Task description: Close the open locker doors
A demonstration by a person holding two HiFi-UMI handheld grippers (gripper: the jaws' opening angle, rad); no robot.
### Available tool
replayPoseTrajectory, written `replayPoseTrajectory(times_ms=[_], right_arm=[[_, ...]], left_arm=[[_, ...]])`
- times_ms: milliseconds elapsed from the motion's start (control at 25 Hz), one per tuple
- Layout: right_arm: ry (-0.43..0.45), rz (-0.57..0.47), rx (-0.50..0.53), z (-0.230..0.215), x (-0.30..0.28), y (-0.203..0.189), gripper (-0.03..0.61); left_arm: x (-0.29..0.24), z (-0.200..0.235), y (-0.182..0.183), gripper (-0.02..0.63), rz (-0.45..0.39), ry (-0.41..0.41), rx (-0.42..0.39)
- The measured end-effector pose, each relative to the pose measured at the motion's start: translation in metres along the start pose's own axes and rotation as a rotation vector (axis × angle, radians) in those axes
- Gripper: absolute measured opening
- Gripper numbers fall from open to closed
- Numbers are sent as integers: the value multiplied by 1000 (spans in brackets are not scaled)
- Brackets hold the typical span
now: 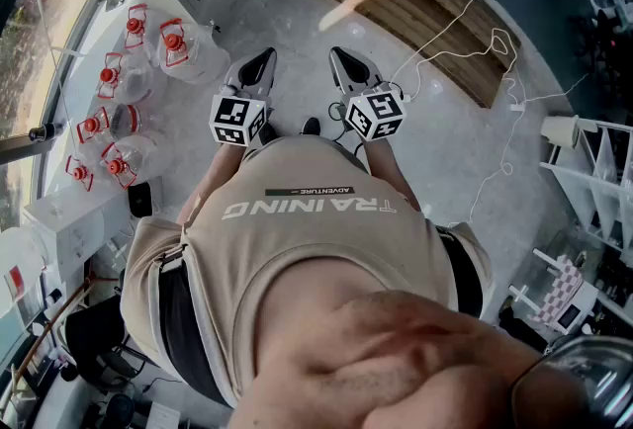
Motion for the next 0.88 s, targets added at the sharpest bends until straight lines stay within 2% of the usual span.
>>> replayPoseTrajectory(times_ms=[360, 600, 720, 880], right_arm=[[12, 95, 144, 21, -22, -9, 14], [-35, 61, 84, 19, -25, -8, 15], [-76, 54, 68, 12, -25, -6, 15], [-102, 66, 7, 4, -20, -23, 15]], left_arm=[[10, 21, -17, 0, 47, 10, 23], [7, 26, -26, 0, 64, -29, 52], [-5, 32, -27, 0, 61, -57, 39], [-19, 38, -27, 0, 77, -52, 25]])
Point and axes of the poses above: the fingertips, and each gripper's own axes: x backward along the fingers, z to its left, y out of its top, the point moved 4 cm from there along x, backward along the fingers, and after that the axes turned 10 degrees about y, right-handed, at the moved point
